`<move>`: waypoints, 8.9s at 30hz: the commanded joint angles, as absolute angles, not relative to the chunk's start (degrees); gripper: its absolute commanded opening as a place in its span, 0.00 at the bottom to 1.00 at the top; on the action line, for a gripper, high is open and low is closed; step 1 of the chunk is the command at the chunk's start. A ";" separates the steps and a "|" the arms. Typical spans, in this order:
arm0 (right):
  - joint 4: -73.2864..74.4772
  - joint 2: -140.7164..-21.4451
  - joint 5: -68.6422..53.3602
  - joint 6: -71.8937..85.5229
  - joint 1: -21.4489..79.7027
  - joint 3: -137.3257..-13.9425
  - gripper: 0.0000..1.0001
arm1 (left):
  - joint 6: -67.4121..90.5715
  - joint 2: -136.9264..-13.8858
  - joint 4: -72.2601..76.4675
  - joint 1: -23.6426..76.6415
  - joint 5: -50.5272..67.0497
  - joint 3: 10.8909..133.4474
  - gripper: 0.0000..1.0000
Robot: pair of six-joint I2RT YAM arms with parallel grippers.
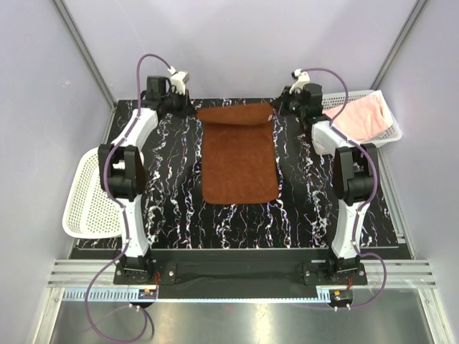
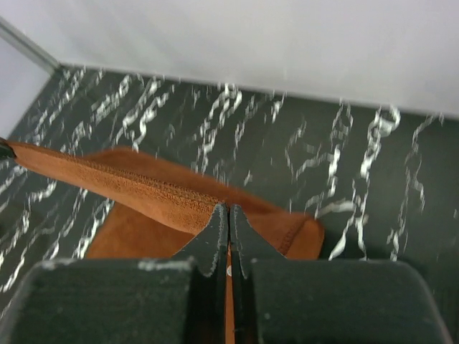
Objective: Fold and stack the towels
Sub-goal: Fold the towel
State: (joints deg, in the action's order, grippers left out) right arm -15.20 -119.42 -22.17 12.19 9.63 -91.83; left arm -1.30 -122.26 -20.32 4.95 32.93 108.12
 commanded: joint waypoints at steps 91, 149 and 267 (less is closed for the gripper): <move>14.94 -93.54 -26.55 19.43 13.36 -52.48 0.36 | 13.27 -94.05 -25.05 20.92 29.53 56.53 0.41; 8.10 -85.96 -17.41 36.12 19.51 -36.84 0.09 | 26.89 -85.52 -16.61 23.82 15.12 41.15 0.36; 14.68 -84.90 -4.13 34.01 19.69 -42.01 0.02 | 30.15 -87.19 -17.58 24.78 16.08 47.11 0.00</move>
